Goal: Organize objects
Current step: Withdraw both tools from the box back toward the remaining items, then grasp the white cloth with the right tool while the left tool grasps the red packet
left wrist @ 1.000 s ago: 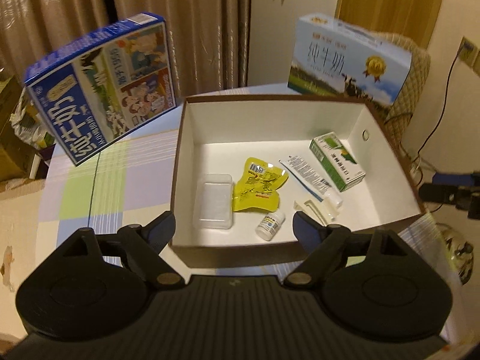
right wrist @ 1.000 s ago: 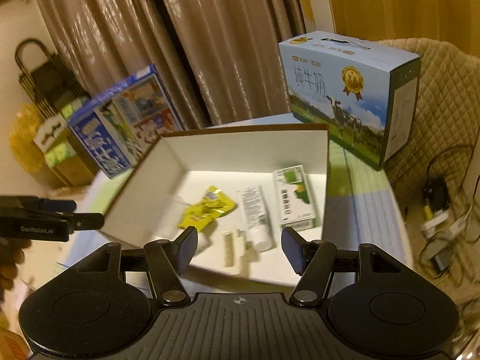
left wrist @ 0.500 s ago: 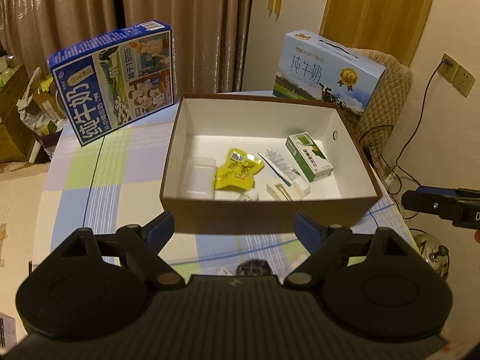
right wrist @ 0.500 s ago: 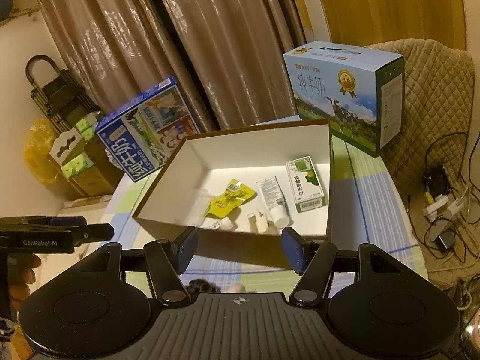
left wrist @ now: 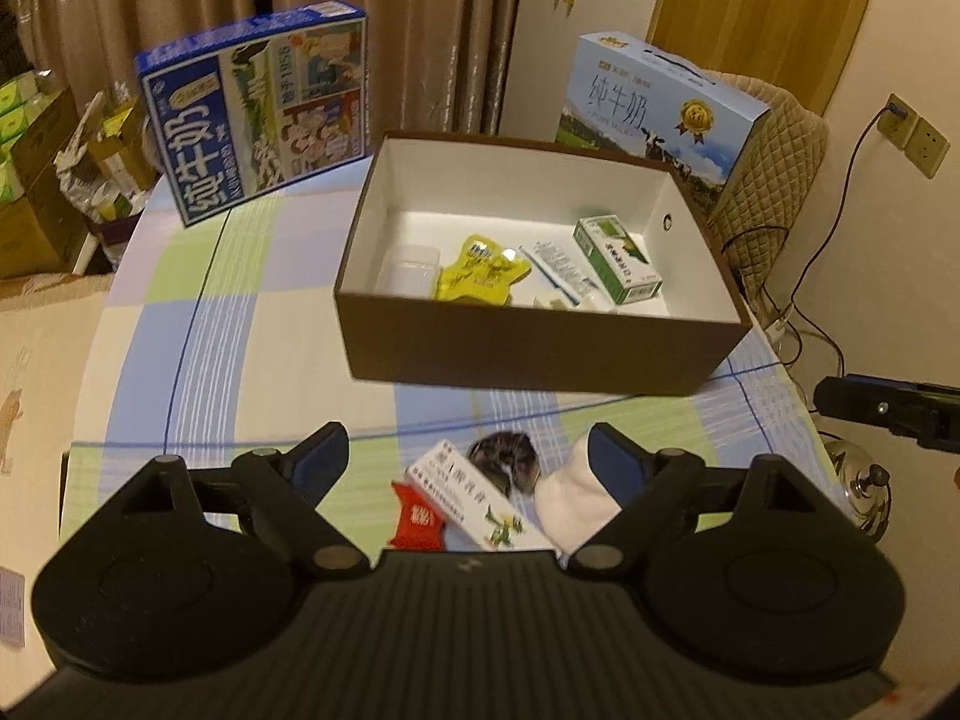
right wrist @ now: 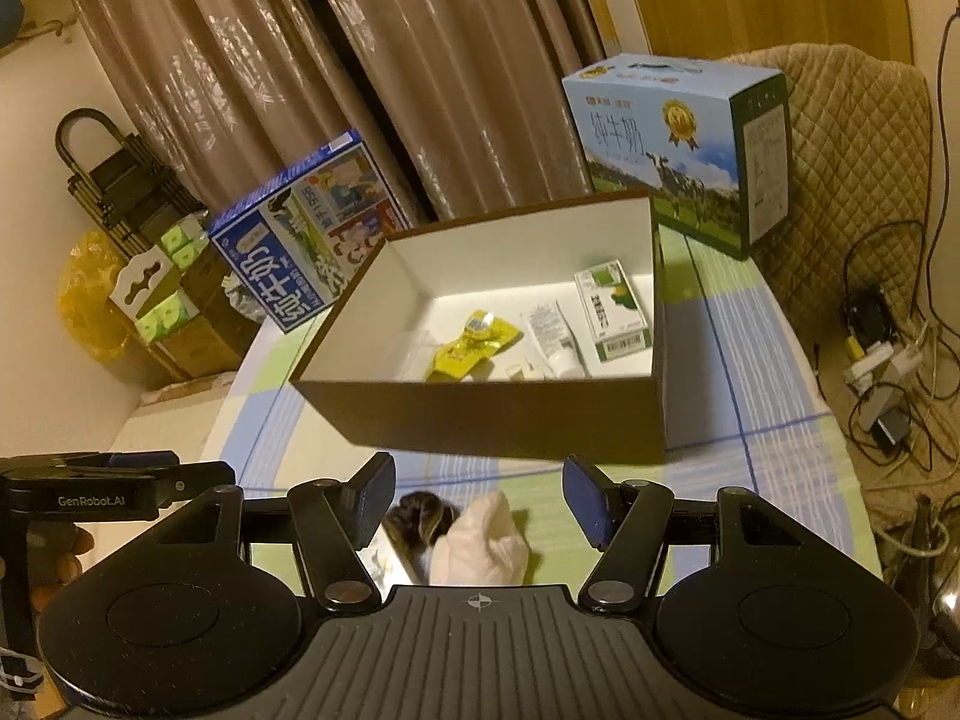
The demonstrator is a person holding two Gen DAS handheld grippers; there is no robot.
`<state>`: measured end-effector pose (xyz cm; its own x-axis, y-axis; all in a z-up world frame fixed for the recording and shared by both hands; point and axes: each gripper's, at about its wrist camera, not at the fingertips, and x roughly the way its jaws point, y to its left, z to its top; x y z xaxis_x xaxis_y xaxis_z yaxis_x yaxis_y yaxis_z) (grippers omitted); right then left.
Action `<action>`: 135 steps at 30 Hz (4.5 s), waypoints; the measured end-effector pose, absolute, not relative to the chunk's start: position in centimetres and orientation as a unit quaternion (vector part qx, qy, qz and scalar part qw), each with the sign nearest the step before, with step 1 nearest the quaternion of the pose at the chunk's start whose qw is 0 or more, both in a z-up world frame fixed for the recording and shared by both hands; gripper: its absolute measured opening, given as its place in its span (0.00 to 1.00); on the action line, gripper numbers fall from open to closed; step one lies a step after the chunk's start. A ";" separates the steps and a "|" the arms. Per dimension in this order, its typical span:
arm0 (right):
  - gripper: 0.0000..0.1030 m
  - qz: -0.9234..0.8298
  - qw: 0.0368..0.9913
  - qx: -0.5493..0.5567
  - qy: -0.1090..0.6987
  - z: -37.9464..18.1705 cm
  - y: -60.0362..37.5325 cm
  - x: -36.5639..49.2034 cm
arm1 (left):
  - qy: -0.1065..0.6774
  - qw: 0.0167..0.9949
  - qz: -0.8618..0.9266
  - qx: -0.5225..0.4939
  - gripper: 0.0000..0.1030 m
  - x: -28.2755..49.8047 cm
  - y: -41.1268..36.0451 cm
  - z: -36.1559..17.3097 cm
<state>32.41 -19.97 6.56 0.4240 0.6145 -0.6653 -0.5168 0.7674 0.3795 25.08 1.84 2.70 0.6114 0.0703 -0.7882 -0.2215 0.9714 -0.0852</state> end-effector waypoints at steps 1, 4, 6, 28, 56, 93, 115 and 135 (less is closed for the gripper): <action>0.58 0.335 0.841 0.058 0.421 6.4 -20.1 32.2 | 0.435 0.892 0.084 -0.089 0.82 24.8 1.9 2.6; 0.58 0.338 0.837 0.055 0.427 6.0 -20.1 31.5 | 0.439 0.889 0.093 -0.088 0.82 23.8 1.9 2.2; 0.58 0.338 0.835 0.050 0.431 5.6 -20.1 31.1 | 0.443 0.887 0.100 -0.085 0.82 23.2 1.8 1.8; 0.58 0.356 0.812 0.001 0.463 2.4 -18.1 28.6 | 0.483 0.861 0.123 -0.104 0.82 20.4 0.8 -1.5; 0.58 0.359 0.789 -0.036 0.498 -1.0 -15.7 28.2 | 0.512 0.840 0.139 -0.114 0.82 18.8 2.2 -4.0; 0.58 0.346 0.795 -0.109 0.487 -8.8 -9.0 34.0 | 0.537 0.821 0.149 -0.123 0.82 21.3 5.0 -7.7; 0.29 0.266 0.825 -0.048 0.495 -8.5 -17.1 35.8 | 0.529 0.843 0.085 -0.044 0.75 26.5 3.7 -12.2; 0.29 0.233 0.827 -0.015 0.511 -8.3 -19.9 36.3 | 0.542 0.839 0.037 -0.023 0.30 29.8 4.8 -15.5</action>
<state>36.34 -19.91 -8.32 0.3696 0.3699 -0.8524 -0.4011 0.8910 0.2127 29.79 4.79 -15.54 0.4105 0.0362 -0.9112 -0.0864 0.9963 0.0007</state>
